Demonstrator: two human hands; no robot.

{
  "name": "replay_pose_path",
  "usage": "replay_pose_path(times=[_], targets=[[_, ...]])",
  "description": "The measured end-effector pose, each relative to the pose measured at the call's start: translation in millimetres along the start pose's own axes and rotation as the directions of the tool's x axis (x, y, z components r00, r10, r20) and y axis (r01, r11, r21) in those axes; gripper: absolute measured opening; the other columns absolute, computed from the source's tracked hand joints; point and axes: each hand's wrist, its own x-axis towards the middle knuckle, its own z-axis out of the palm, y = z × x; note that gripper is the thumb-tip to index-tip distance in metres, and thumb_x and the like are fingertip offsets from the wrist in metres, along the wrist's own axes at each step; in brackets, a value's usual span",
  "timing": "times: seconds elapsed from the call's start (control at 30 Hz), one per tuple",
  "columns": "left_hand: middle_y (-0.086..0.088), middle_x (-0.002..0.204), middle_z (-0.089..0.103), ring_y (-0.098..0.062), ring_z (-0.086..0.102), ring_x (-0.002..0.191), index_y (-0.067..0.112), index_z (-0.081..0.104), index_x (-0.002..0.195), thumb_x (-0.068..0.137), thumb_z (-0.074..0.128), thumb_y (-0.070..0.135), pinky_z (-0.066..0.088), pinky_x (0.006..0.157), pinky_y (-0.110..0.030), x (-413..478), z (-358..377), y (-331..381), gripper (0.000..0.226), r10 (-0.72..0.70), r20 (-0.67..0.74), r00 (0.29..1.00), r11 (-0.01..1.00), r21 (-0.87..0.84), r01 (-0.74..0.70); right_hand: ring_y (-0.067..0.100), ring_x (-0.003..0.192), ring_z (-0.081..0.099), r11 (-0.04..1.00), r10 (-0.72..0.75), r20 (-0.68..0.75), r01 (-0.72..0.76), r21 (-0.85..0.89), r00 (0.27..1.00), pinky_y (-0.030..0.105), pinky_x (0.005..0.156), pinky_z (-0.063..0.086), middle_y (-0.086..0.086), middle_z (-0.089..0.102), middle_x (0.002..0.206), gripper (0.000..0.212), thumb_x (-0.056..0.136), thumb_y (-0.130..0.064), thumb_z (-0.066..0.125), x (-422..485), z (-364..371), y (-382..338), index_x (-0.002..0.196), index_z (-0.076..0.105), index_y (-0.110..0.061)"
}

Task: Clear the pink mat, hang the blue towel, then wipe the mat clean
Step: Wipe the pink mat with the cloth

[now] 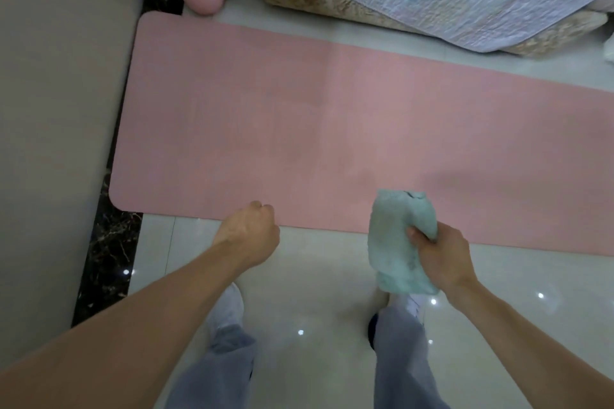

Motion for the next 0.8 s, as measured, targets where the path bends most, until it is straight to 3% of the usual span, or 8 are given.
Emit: replay_pose_path(times=[0.17,0.27,0.43,0.53,0.63,0.8], targets=[[-0.014,0.117,0.055,-0.037,0.057,0.107,0.005,0.058,0.11,0.098,0.04,0.02,0.044,0.087,-0.04,13,7,57,0.026,0.0,-0.024,1.0,1.0,0.017,0.001,0.031,0.082,0.064,0.962,0.122,0.089,-0.14,0.234,0.989,0.044,0.078,0.054,0.007,0.067,0.08,0.016,0.092,-0.018,0.061,34,-13,26,0.076,0.063,-0.013],[-0.015,0.112,0.058,-0.037,0.059,0.102,0.005,0.06,0.103,0.096,0.042,0.02,0.047,0.085,-0.04,22,12,86,0.025,-0.082,-0.045,0.996,0.993,-0.086,0.078,0.031,0.084,0.069,0.926,0.14,0.149,-0.183,0.33,0.979,0.052,0.082,0.056,0.01,0.073,0.086,0.014,0.084,-0.022,0.069,55,-31,39,0.085,0.07,-0.008],[-0.015,0.108,0.061,-0.036,0.06,0.099,0.006,0.063,0.1,0.093,0.045,0.019,0.047,0.083,-0.038,37,34,118,0.024,-0.168,-0.059,0.984,0.975,-0.159,0.156,0.024,0.085,0.073,0.829,0.038,0.355,-0.228,0.51,0.934,0.039,0.075,0.059,0.006,0.076,0.091,0.012,0.088,-0.017,0.069,83,-68,46,0.095,0.072,-0.007],[-0.014,0.106,0.06,-0.036,0.06,0.096,0.006,0.061,0.098,0.094,0.043,0.019,0.045,0.078,-0.036,48,54,132,0.023,-0.152,-0.074,0.986,0.976,-0.167,0.138,0.019,0.082,0.074,0.824,-0.03,0.396,-0.202,0.53,0.918,0.032,0.068,0.059,0.003,0.077,0.09,0.013,0.087,-0.016,0.071,105,-74,51,0.096,0.071,-0.008],[-0.014,0.106,0.059,-0.034,0.059,0.095,0.004,0.061,0.098,0.095,0.041,0.017,0.045,0.079,-0.037,60,78,135,0.024,-0.142,-0.056,0.988,0.976,-0.172,0.131,0.019,0.083,0.074,0.842,-0.026,0.43,-0.212,0.496,0.903,0.032,0.072,0.057,0.003,0.077,0.092,0.015,0.084,-0.012,0.074,125,-62,55,0.098,0.071,-0.008],[-0.012,0.109,0.056,-0.034,0.059,0.098,0.006,0.06,0.103,0.098,0.04,0.022,0.047,0.084,-0.039,110,120,128,0.026,-0.113,-0.018,0.993,0.984,-0.143,0.109,0.024,0.088,0.073,0.881,0.004,0.429,-0.206,0.425,0.903,0.044,0.085,0.058,0.007,0.076,0.094,0.017,0.082,-0.012,0.075,162,-5,70,0.099,0.072,-0.007]])
